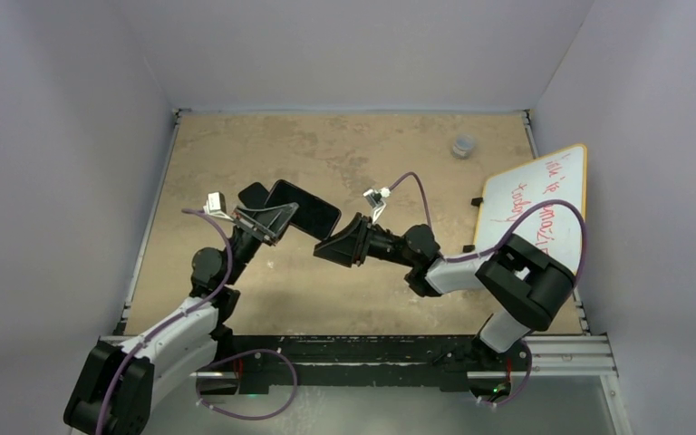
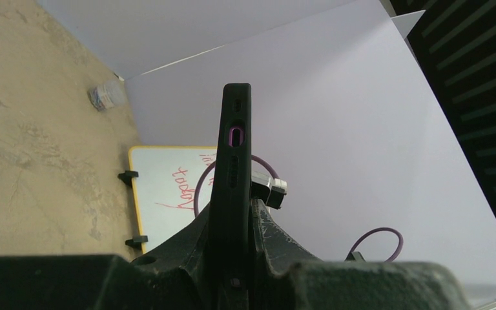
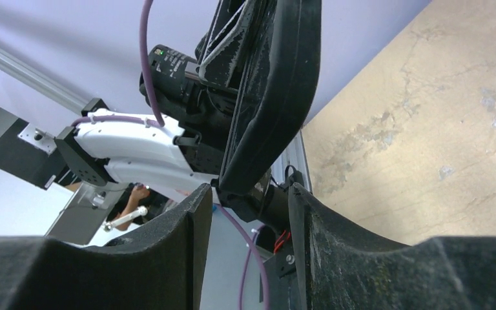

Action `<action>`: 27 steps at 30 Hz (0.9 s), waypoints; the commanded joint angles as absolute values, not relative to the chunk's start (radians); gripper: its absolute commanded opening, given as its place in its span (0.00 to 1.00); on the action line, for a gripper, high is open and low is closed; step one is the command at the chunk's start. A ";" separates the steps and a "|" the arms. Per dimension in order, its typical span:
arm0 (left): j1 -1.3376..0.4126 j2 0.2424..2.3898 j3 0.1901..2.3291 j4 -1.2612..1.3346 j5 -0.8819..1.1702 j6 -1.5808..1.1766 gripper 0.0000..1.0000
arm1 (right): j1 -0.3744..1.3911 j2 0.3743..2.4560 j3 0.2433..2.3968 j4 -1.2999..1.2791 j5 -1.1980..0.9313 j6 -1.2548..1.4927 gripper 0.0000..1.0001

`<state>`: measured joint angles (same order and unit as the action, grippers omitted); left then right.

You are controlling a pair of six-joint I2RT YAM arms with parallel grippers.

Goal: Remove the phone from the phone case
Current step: Adjust the phone, then remove the phone case from the phone.

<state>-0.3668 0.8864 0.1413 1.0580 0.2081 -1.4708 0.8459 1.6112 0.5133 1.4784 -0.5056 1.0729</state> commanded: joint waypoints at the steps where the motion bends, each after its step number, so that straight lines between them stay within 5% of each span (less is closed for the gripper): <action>1: -0.366 0.842 0.149 1.101 0.172 -1.503 0.00 | 0.847 1.573 0.524 1.563 -0.462 1.057 0.48; 19: -0.367 0.836 0.140 1.072 0.178 -1.538 0.00 | 0.847 1.517 0.531 1.489 -0.456 0.949 0.41; 27: -0.367 0.846 0.145 1.035 0.186 -1.549 0.00 | 0.845 1.540 0.540 1.511 -0.494 0.930 0.27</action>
